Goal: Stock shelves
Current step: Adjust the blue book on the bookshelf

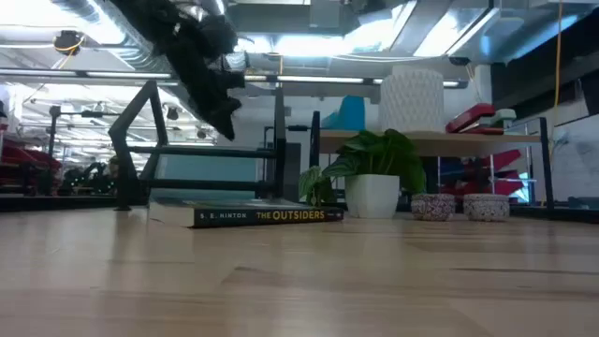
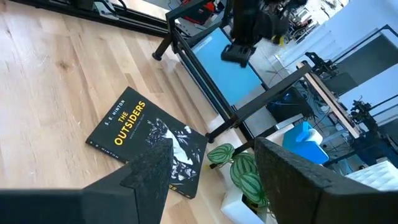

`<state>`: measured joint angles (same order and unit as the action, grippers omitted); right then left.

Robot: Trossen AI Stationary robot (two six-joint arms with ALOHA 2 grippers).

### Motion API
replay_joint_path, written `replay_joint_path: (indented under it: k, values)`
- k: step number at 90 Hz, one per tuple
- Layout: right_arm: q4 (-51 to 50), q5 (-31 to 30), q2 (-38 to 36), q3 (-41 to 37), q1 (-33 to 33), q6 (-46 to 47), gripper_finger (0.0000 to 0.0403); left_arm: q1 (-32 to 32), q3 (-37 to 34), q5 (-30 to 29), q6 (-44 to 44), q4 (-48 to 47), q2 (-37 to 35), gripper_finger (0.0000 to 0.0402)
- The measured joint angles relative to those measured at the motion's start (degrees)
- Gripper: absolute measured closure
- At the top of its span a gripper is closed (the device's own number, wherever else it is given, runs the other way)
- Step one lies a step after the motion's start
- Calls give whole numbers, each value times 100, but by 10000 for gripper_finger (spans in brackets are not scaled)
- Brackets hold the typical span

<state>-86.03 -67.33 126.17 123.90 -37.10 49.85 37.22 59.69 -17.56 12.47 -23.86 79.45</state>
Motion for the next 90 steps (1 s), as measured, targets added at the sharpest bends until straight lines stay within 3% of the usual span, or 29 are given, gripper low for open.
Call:
replay_joint_path:
  k: [15,32,53,71,90]
  values:
    - [21,38,0,1,43,-75,194,175,607,143,305,-574,-28,344]
    - [64,662,2,0,202,-386,194,600,631,682,822,-674,285,309]
    - [85,743,2,0,236,-388,194,902,627,798,1366,-694,850,255]
    - [122,742,2,0,236,-388,194,1038,627,775,1704,-669,1128,216]
    - [206,743,4,0,236,-437,194,941,624,407,2147,-701,1085,206]
